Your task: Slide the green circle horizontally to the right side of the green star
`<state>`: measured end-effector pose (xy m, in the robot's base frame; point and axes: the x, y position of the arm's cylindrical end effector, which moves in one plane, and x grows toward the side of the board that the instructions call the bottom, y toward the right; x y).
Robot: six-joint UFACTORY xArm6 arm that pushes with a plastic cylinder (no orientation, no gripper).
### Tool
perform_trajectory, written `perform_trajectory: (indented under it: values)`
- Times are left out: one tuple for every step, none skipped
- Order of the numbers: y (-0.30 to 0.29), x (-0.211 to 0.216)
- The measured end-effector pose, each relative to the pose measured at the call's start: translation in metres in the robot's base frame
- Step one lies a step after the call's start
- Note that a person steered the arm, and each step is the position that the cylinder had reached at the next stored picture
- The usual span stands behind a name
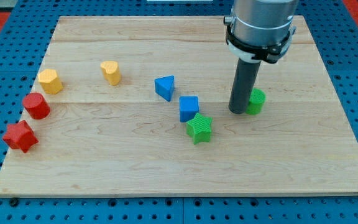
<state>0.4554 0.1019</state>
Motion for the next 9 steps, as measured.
perform_trajectory:
  values:
    - [-0.009, -0.024]
    - [0.019, -0.011]
    - [0.063, -0.011]
    - [0.067, -0.04]
    - [0.088, -0.043]
    - [0.108, -0.018]
    - [0.103, -0.015]
    - [0.102, -0.021]
    - [0.103, -0.049]
